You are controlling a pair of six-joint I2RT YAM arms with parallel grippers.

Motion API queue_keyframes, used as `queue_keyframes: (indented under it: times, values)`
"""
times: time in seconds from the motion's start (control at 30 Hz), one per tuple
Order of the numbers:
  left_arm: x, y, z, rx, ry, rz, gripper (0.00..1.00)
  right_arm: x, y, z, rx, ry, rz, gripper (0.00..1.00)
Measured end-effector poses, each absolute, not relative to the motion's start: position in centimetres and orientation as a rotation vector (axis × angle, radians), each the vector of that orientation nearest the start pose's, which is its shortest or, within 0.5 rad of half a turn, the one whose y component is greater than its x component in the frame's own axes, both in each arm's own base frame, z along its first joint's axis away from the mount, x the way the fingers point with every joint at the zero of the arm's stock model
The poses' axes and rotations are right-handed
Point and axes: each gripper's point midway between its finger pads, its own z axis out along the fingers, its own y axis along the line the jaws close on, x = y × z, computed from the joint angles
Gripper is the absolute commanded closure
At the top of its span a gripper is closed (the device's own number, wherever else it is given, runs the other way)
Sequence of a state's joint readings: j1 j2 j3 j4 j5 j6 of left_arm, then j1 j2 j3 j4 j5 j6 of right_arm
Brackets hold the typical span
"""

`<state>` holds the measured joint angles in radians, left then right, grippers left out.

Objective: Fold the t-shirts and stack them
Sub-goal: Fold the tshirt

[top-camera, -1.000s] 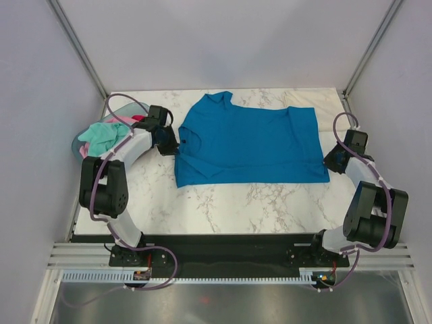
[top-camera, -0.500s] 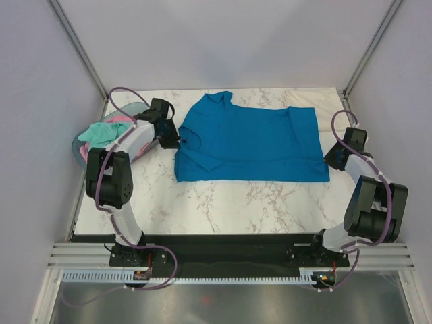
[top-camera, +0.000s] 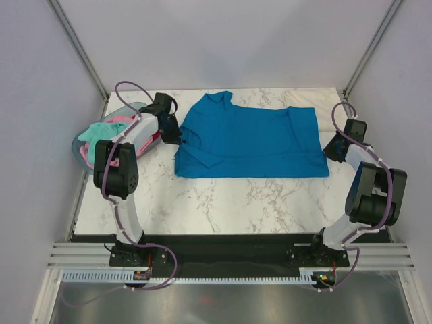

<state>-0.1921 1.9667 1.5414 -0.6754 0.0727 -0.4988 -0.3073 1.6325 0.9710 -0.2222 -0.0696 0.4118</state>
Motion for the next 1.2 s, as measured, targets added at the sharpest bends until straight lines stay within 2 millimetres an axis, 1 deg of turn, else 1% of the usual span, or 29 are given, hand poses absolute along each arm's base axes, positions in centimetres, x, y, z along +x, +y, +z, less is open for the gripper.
queue_keyframes:
  times: [0.03, 0.07, 0.1, 0.13, 0.17, 0.23, 0.3, 0.37, 0.43, 0.5, 0.57, 0.6, 0.67, 0.73, 0.8, 0.87, 0.93, 1.0, 1.07, 1.13, 1.2]
  values:
    - [43.6, -11.7, 7.4, -0.385, 2.680, -0.306, 0.89, 38.7, -9.2, 5.9, 0.833, 2.310, 0.134, 0.79]
    - [43.8, -11.6, 7.4, -0.377, 2.680, -0.297, 0.80, 39.0, -9.2, 5.9, 0.839, 2.314, 0.138, 0.73]
    - [43.9, -11.5, 7.6, -0.369, 2.679, -0.285, 0.77, 39.3, -9.3, 6.1, 0.849, 2.313, 0.140, 0.70]
    - [43.9, -11.4, 7.9, -0.365, 2.676, -0.280, 0.70, 39.5, -9.4, 6.4, 0.862, 2.313, 0.140, 0.68]
    - [44.0, -11.4, 8.3, -0.355, 2.667, -0.277, 0.66, 39.6, -9.5, 6.8, 0.875, 2.311, 0.138, 0.66]
    - [44.0, -11.4, 9.2, -0.337, 2.650, -0.276, 0.60, 39.6, -9.7, 7.3, 0.895, 2.308, 0.129, 0.65]
    - [43.8, -11.7, 10.6, -0.315, 2.625, -0.295, 0.60, 39.2, -9.6, 7.7, 0.922, 2.308, 0.124, 0.67]
    - [43.0, -12.5, 12.2, -0.286, 2.602, -0.348, 0.60, 38.6, -9.4, 7.8, 0.940, 2.315, 0.128, 0.71]
    - [41.6, -13.8, 13.8, -0.240, 2.582, -0.431, 0.60, 37.9, -9.1, 7.8, 0.956, 2.322, 0.133, 0.72]
    - [39.9, -15.4, 14.6, -0.186, 2.579, -0.506, 0.61, 37.4, -8.8, 7.4, 0.970, 2.331, 0.142, 0.73]
    - [38.6, -16.8, 14.4, -0.138, 2.594, -0.567, 0.61, 36.7, -8.5, 6.6, 0.988, 2.353, 0.149, 0.73]
    - [37.9, -17.6, 13.9, -0.115, 2.608, -0.596, 0.61, 36.3, -8.3, 6.1, 0.998, 2.367, 0.149, 0.73]
    - [36.4, -18.8, 12.4, -0.078, 2.657, -0.638, 0.62, 35.5, -8.1, 5.0, 1.017, 2.394, 0.144, 0.74]
    - [34.9, -19.5, 10.9, -0.058, 2.709, -0.673, 0.64, 34.6, -8.1, 3.9, 1.036, 2.422, 0.123, 0.74]
    - [33.7, -19.8, 9.5, -0.051, 2.752, -0.698, 0.64, 33.6, -8.3, 2.8, 1.056, 2.446, 0.086, 0.74]
    - [32.7, -19.6, 8.3, -0.061, 2.787, -0.693, 0.62, 32.6, -8.5, 1.9, 1.079, 2.466, 0.046, 0.74]
    - [31.8, -19.2, 7.3, -0.070, 2.811, -0.682, 0.59, 32.6, -8.9, 2.0, 1.080, 2.450, 0.012, 0.74]
    - [31.2, -18.8, 7.0, -0.077, 2.819, -0.666, 0.57, 32.6, -9.2, 2.0, 1.085, 2.442, -0.005, 0.73]
    - [30.5, -18.2, 7.3, -0.086, 2.805, -0.641, 0.52, 32.4, -9.3, 2.2, 1.091, 2.432, -0.019, 0.71]
    - [30.1, -17.6, 8.3, -0.109, 2.763, -0.619, 0.50, 32.3, -9.4, 2.7, 1.100, 2.419, -0.019, 0.68]
    - [30.2, -17.3, 9.0, -0.138, 2.728, -0.631, 0.50, 32.3, -9.3, 3.5, 1.114, 2.398, -0.010, 0.66]
